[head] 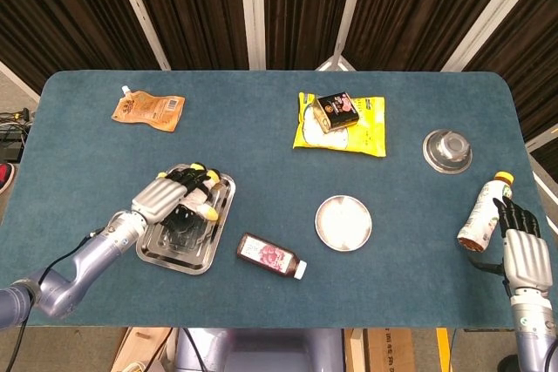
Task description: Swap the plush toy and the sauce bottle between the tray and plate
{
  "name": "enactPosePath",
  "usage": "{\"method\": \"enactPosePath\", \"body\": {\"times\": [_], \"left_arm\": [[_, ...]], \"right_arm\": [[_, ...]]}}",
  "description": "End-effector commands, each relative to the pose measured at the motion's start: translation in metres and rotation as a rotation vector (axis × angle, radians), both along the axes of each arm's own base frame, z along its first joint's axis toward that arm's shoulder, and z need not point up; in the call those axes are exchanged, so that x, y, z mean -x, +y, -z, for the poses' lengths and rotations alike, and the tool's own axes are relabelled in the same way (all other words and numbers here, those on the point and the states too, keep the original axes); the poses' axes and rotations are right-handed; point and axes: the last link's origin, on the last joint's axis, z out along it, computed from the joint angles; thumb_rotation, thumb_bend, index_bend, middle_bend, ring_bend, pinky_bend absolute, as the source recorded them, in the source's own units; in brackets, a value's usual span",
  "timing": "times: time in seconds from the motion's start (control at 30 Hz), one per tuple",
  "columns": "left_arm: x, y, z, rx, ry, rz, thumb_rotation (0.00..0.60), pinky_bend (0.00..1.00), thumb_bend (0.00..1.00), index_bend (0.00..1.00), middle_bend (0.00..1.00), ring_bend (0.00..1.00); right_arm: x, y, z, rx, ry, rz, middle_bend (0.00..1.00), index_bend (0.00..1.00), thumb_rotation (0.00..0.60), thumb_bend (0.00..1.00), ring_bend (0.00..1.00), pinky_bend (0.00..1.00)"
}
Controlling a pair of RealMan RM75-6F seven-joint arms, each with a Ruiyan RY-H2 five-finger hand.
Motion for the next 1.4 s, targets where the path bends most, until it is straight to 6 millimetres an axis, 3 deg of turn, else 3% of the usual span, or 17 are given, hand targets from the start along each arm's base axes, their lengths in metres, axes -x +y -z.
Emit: {"method": "enactPosePath", "body": {"times": [0.03,0.27,0.4,0.47,0.67,0.9,1.0,1.4], "left_arm": [[-0.006,-0.009,-0.027,-0.051,0.097,0.038,0.6,0.11,0.0,0.03,0.0,0.0],[-0.006,-0.047,-0.092,-0.363,0.104,0.065,0.6,0.14,0.0,0.05,0.0,0.0],[0.035,-0.078,-0.117,-0.461,0.1,-0.007,0.6,0.13,0.0,0.06,0.0,0.0],[0.053,-0.088,-0.124,-0.492,0.112,-0.037,0.6,0.12,0.0,0.06,0.0,0.0],[0.093,-0.114,-0.12,-0.516,0.101,-0.123,0.6,0.11,0.0,0.07,0.0,0.0],[0.111,-0.124,-0.113,-0.468,0.03,-0.184,0.6,0.1,0.0,0.08,0.0,0.0],[0.115,-0.126,-0.111,-0.479,0.033,-0.191,0.6,0.1,0.0,0.08,0.0,0.0],[0.123,-0.125,-0.109,-0.527,0.057,-0.206,0.6,0.1,0.01,0.09,0.0,0.0]], "right_arm": [[0.0,0.0,0.0,-0.005,-0.002,0.0,0.0,0.02,0.6,0.03,0.01,0.0],[-0.005,0.0,0.01,-0.06,-0.011,-0.027,0.0,0.02,0.6,0.03,0.01,0.0],[-0.024,-0.008,0.029,-0.184,-0.022,-0.108,0.0,0.02,0.6,0.03,0.01,0.0],[-0.044,-0.018,0.039,-0.251,-0.022,-0.182,0.0,0.02,0.6,0.03,0.01,0.0],[-0.12,-0.039,0.066,-0.371,-0.013,-0.357,0.0,0.02,0.6,0.03,0.01,0.0],[-0.197,-0.028,0.1,-0.477,0.014,-0.417,0.0,0.03,0.6,0.03,0.01,0.0],[-0.218,-0.023,0.116,-0.51,-0.003,-0.41,0.0,0.03,0.6,0.03,0.01,0.0],[-0.271,-0.009,0.167,-0.609,-0.064,-0.382,0.0,0.05,0.6,0.03,0.03,0.0]]}}
